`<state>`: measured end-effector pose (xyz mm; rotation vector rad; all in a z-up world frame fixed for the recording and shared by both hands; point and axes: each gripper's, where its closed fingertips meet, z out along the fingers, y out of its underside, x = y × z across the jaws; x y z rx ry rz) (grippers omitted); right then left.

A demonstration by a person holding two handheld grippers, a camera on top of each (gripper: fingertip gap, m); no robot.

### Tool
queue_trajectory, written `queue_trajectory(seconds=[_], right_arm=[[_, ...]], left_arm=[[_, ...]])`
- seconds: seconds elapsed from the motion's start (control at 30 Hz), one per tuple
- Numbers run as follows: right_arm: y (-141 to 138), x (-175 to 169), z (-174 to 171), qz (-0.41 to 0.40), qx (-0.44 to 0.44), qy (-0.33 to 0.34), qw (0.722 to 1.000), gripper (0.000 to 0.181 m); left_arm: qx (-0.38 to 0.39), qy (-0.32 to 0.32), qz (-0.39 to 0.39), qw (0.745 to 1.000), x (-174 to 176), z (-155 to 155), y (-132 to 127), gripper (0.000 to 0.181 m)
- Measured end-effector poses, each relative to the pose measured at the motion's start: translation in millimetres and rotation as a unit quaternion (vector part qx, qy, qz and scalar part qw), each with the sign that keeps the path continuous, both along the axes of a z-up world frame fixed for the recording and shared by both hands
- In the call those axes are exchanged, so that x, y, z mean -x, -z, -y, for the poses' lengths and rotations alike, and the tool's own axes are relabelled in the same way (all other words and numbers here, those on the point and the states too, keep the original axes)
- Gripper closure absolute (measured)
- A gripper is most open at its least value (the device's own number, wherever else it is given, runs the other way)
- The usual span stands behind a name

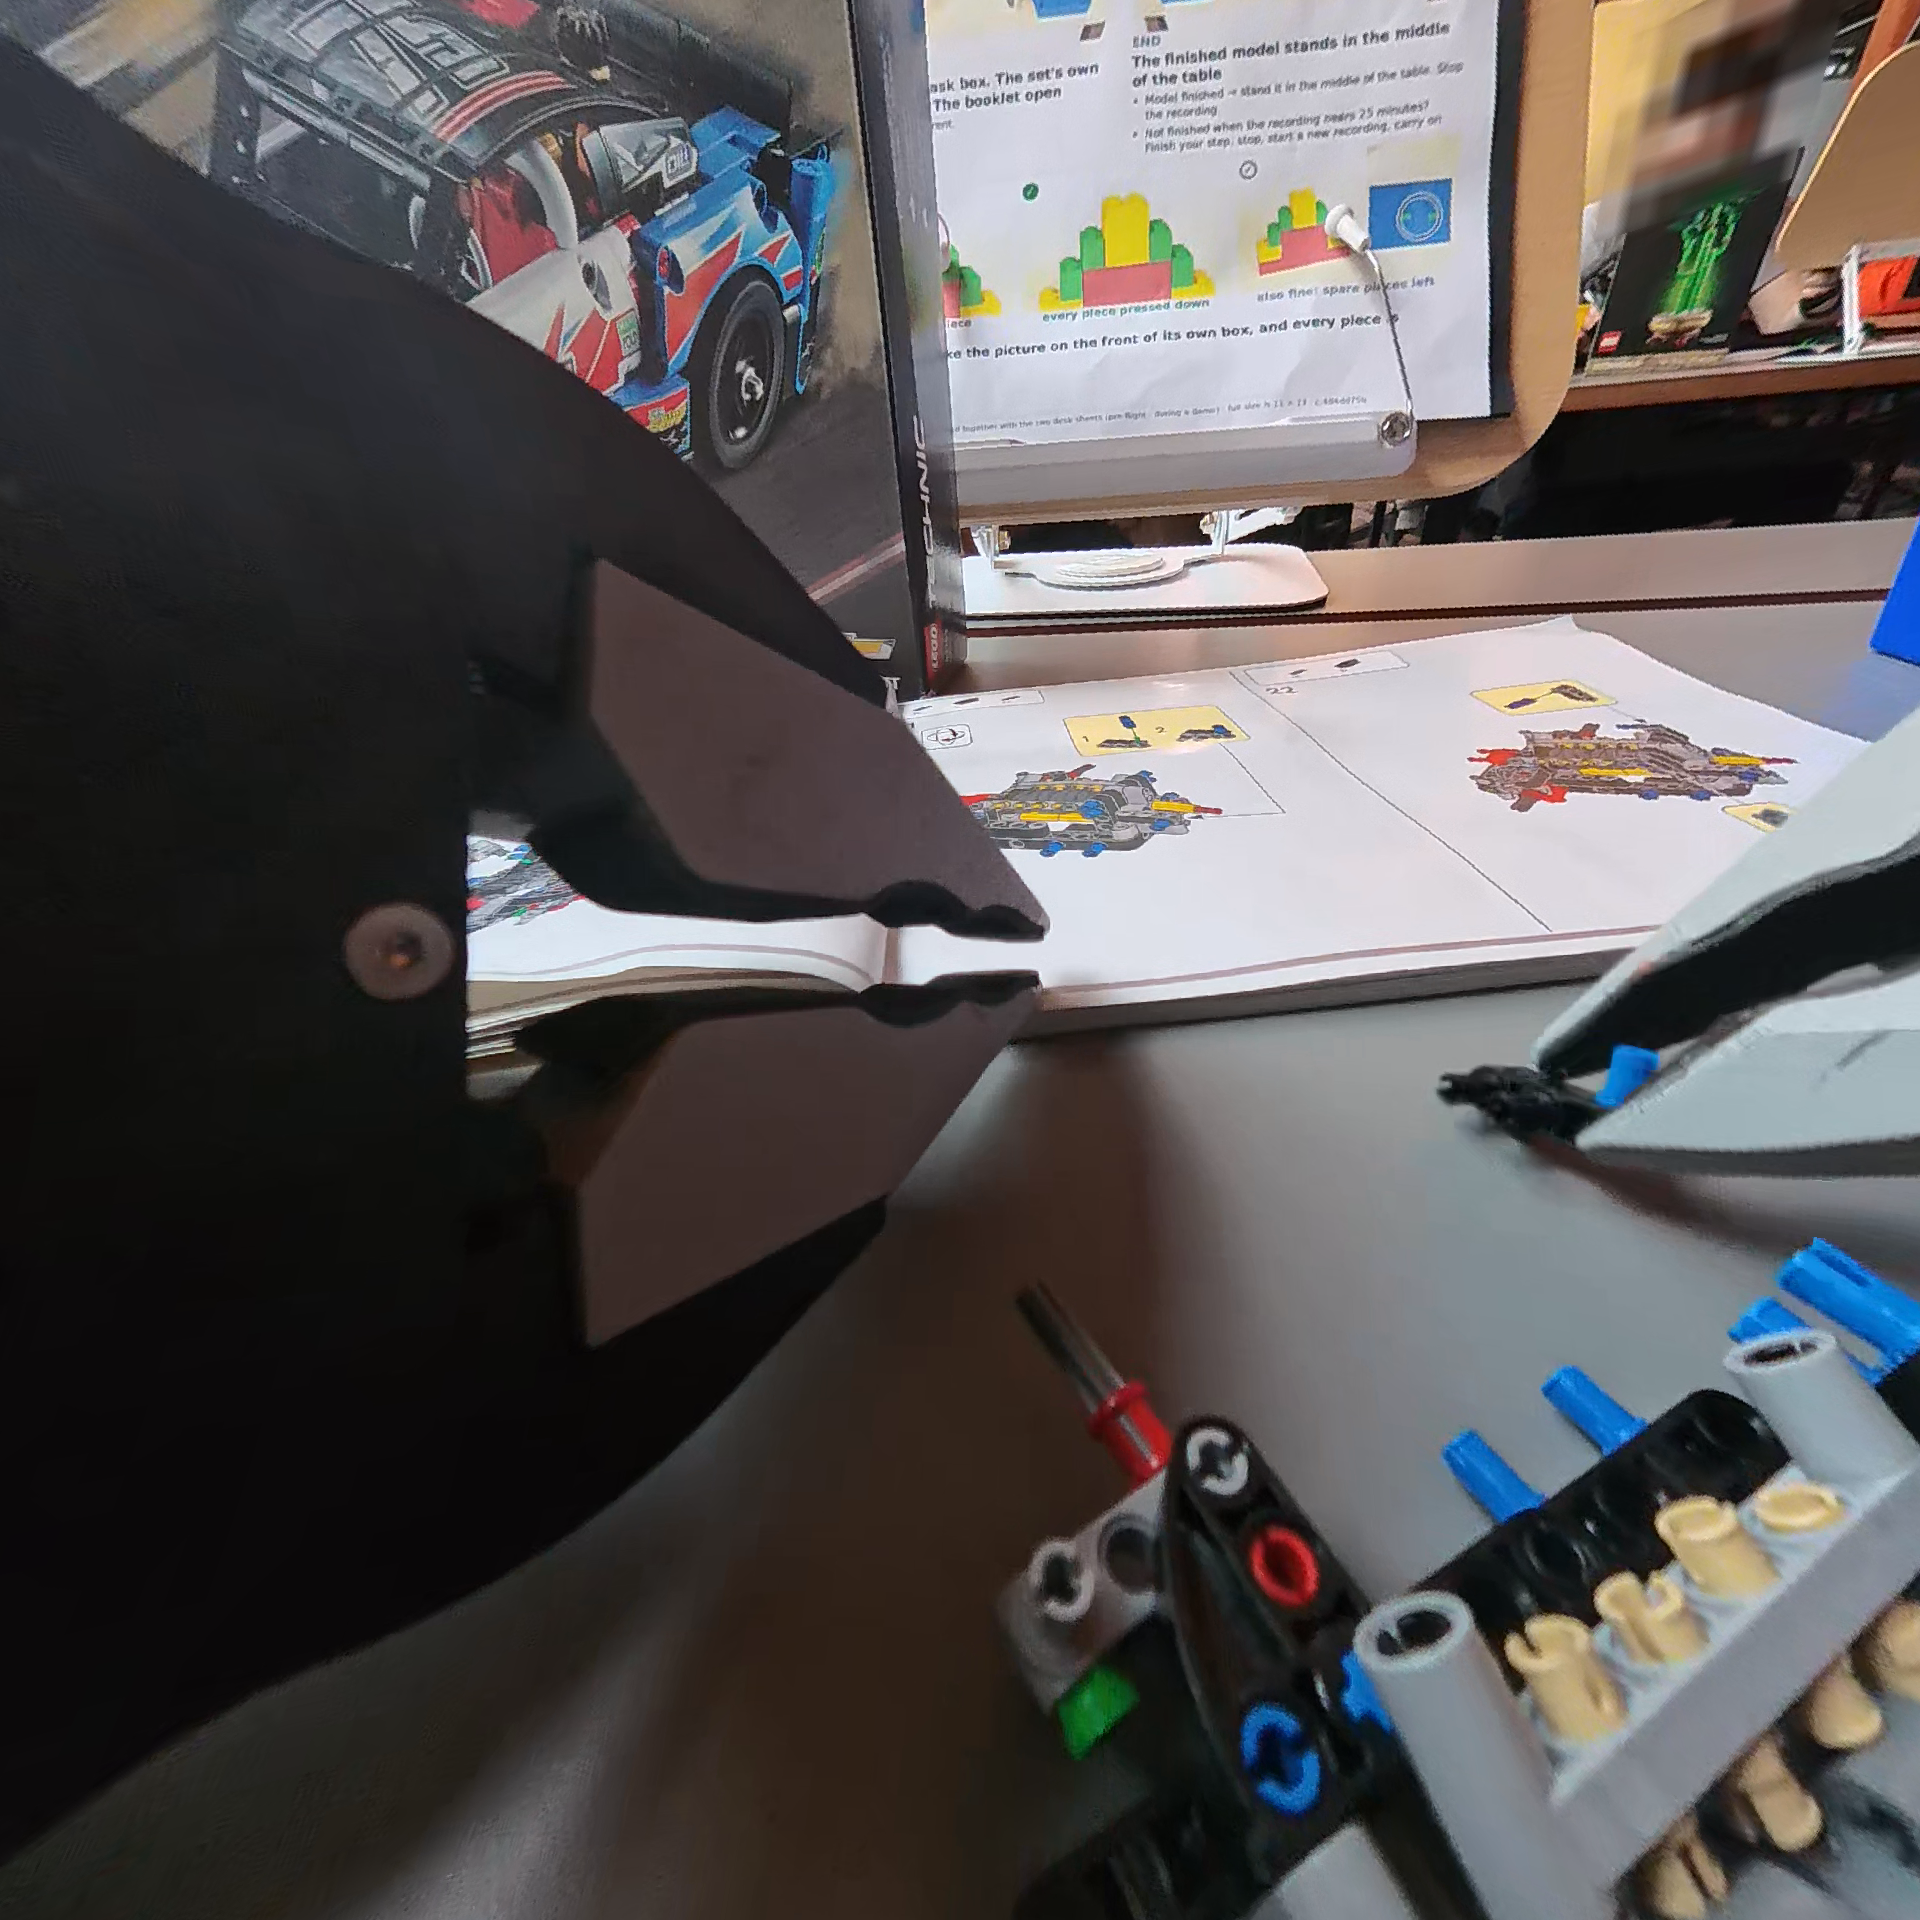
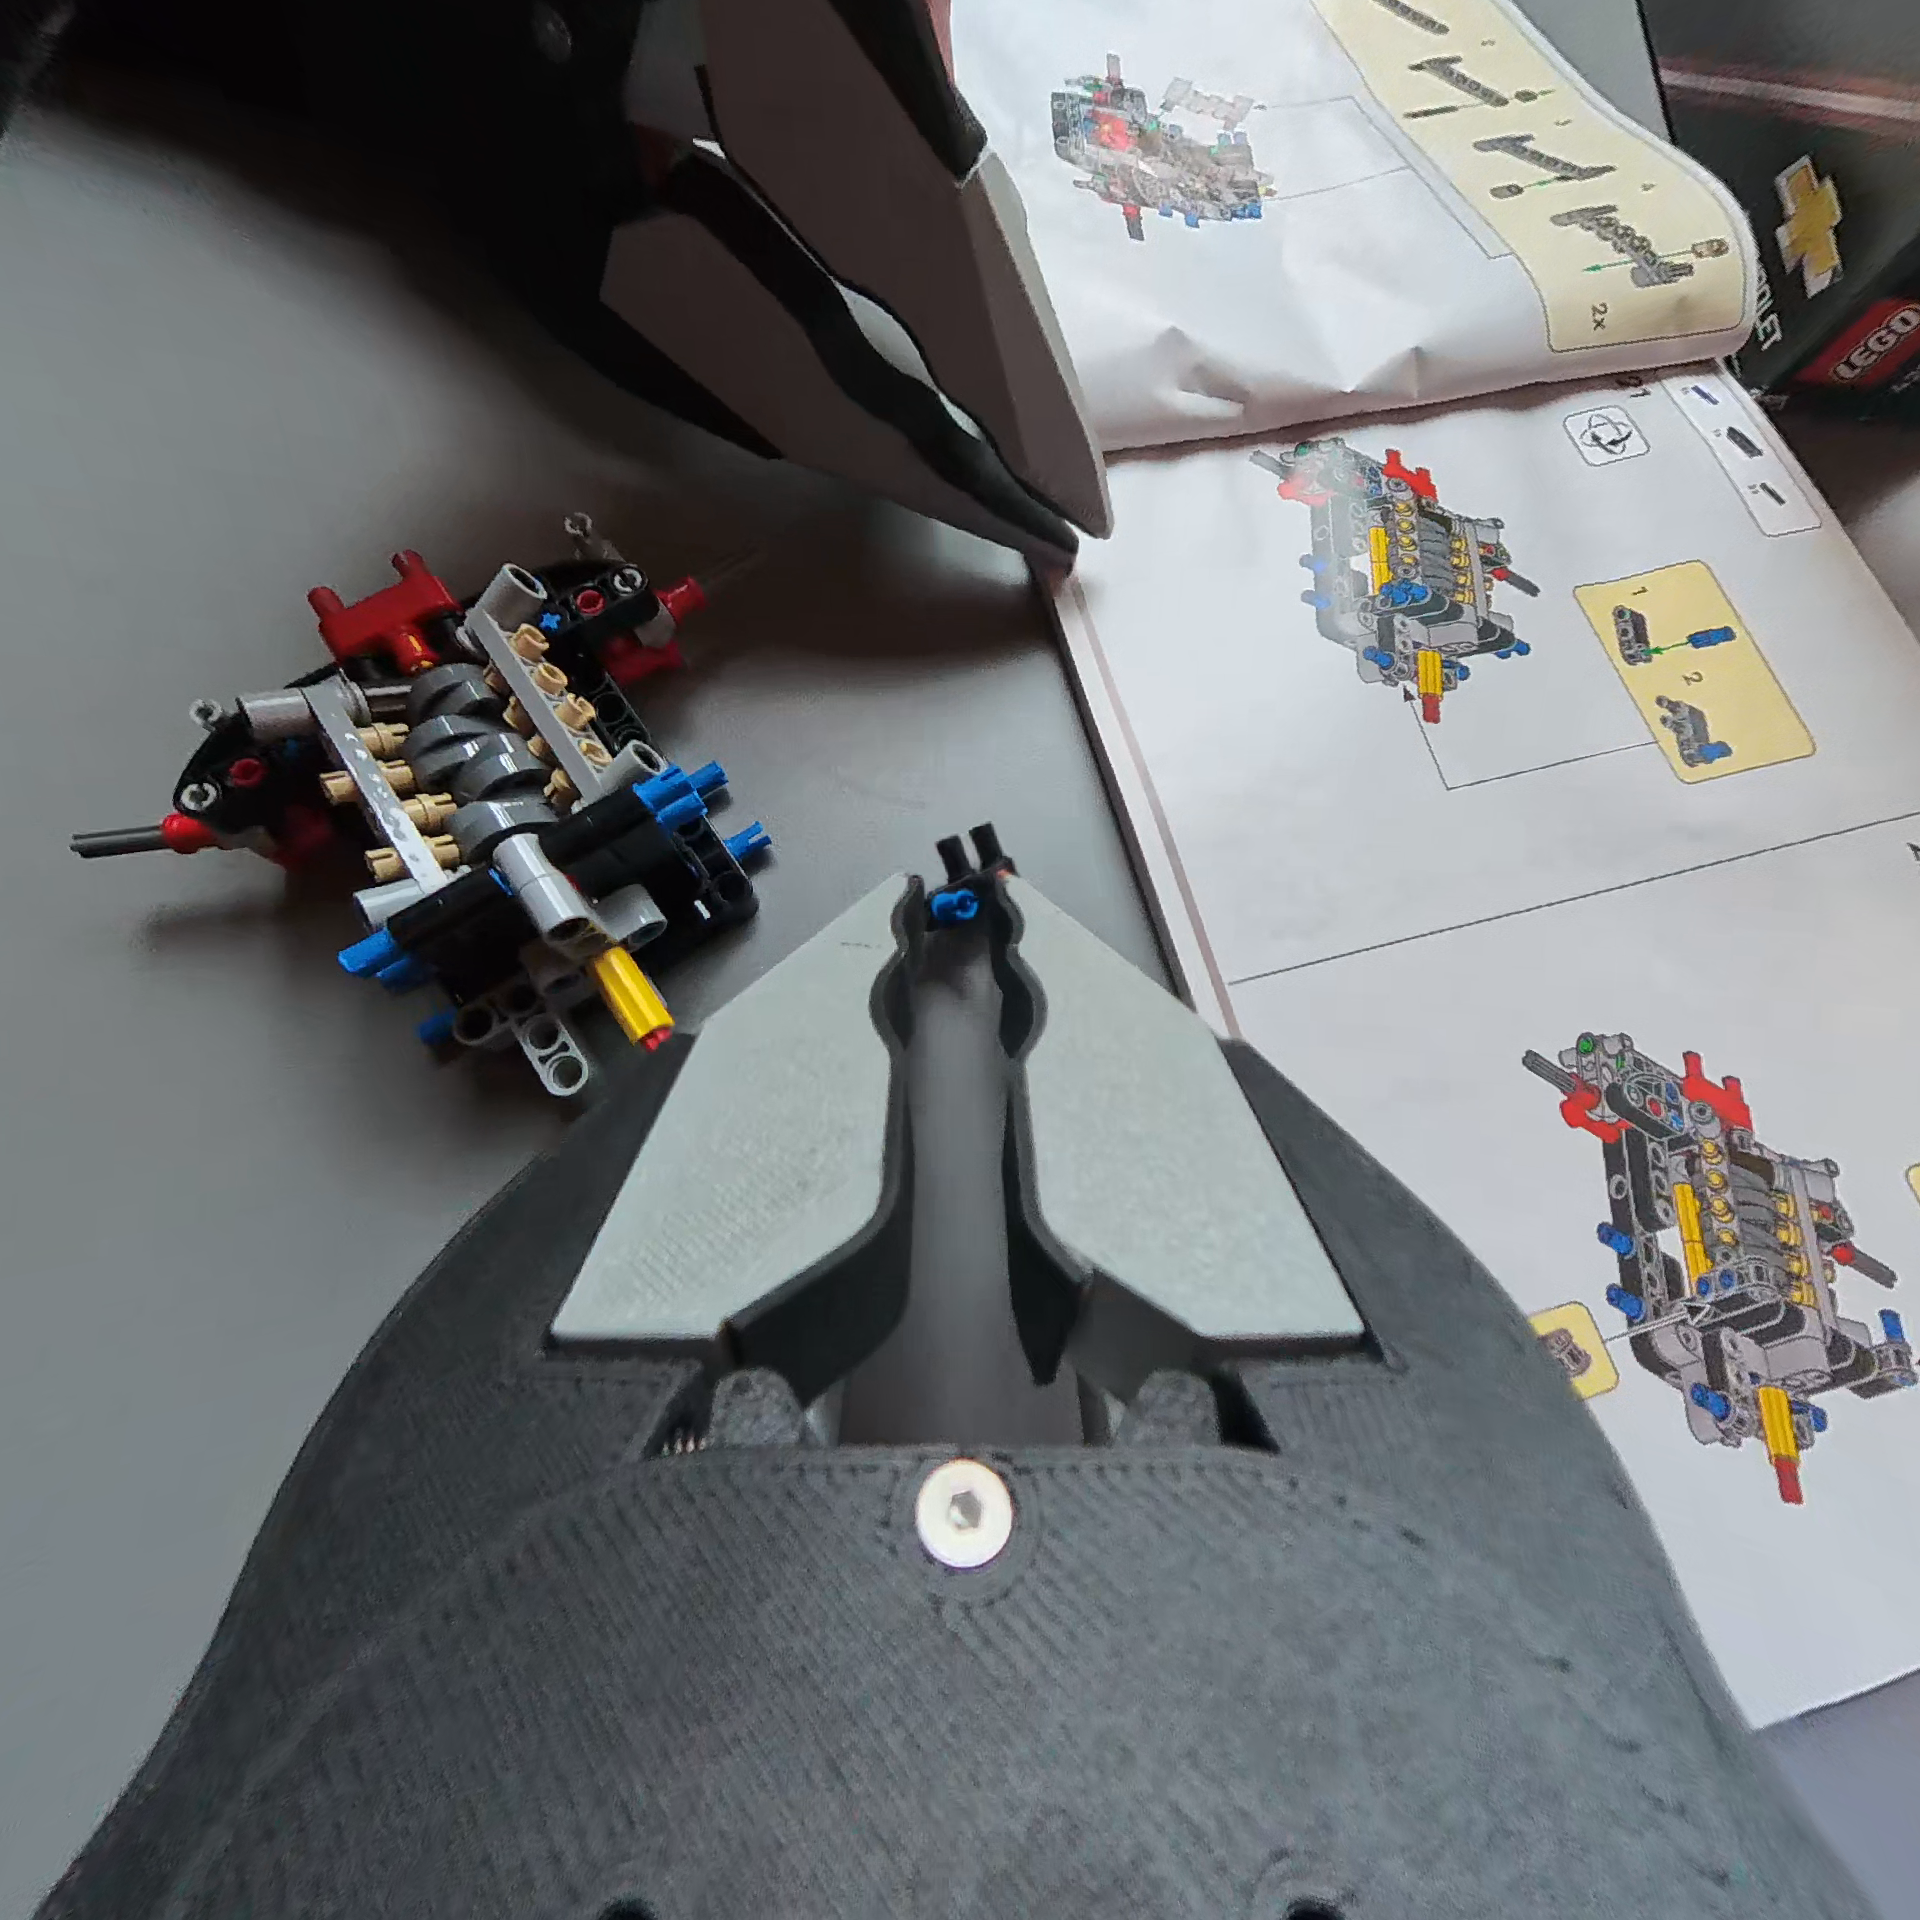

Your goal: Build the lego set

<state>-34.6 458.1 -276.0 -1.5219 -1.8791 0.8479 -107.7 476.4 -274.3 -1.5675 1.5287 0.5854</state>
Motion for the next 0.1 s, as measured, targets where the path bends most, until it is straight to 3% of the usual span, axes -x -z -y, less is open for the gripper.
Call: queue_trajectory(seconds=[0.03,0.1], right_arm=[[1.2,-1.3,-1.4,0.003,-0.005,0.001,1.0,0.175],[4.0,-2.5,-3.7,0.011,-0.009,0.005,1.0,0.175]], left_arm=[[0.0,0.0,-0.001,1.0,-0.1,0.2,0.3,0.179],[0.0,0.001,-0.002,1.0,-0.4,0.6,0.5,0.18]])
